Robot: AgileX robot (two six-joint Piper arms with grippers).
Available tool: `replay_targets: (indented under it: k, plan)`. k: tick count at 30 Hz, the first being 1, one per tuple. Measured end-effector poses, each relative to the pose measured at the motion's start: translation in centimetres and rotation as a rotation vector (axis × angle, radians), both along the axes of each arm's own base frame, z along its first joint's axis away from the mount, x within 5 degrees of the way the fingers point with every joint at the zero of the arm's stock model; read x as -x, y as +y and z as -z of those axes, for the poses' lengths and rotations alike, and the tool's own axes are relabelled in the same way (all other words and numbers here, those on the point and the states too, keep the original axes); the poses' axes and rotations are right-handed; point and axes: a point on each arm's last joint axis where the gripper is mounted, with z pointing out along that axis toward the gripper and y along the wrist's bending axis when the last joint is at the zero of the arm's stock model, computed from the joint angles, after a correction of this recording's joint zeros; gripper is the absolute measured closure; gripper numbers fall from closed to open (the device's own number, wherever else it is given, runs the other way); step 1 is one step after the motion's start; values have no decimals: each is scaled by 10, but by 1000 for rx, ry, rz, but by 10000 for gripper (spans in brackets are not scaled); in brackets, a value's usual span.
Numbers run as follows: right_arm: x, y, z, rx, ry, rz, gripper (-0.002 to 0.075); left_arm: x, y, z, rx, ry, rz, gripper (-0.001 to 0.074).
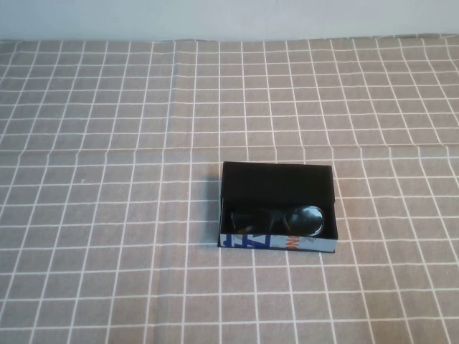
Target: Take glasses out of glasses case
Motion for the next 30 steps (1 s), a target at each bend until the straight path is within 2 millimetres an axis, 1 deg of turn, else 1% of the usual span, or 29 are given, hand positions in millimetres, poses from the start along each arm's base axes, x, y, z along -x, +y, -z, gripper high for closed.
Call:
replay_targets:
  k: [1, 2, 3, 6, 8, 11, 13, 15, 18, 20, 23, 27, 30]
  plan:
    - [0, 0, 0, 41, -7, -5, 743, 0, 0, 0, 0, 0, 0, 739]
    - [1, 1, -4, 86, -27, -13, 743, 0, 0, 0, 0, 0, 0, 739]
    - [2, 1, -11, 141, -57, -23, 743, 0, 0, 0, 0, 0, 0, 739]
    - [4, 4, -43, 318, -115, -60, 743, 0, 0, 0, 0, 0, 0, 740]
    - [1, 6, -60, 448, -91, -109, 743, 0, 0, 0, 0, 0, 0, 739]
    - [-13, 10, -83, 671, -11, -222, 743, 0, 0, 0, 0, 0, 0, 739]
    - [-26, 11, -100, 780, 19, -281, 743, 0, 0, 0, 0, 0, 0, 739]
    - [-45, 13, -115, 872, 60, -349, 743, 0, 0, 0, 0, 0, 0, 739]
    - [-77, 17, -129, 973, 118, -472, 743, 0, 0, 0, 0, 0, 0, 739]
    - [-97, 21, -133, 1027, 155, -581, 743, 0, 0, 0, 0, 0, 0, 739]
    - [-130, 35, -136, 1097, 192, -754, 743, 0, 0, 0, 0, 0, 0, 739]
    - [-161, 66, -136, 1255, 200, -962, 743, 0, 0, 0, 0, 0, 0, 739]
    - [-182, 90, -130, 1368, 208, -1079, 743, 0, 0, 0, 0, 0, 0, 740]
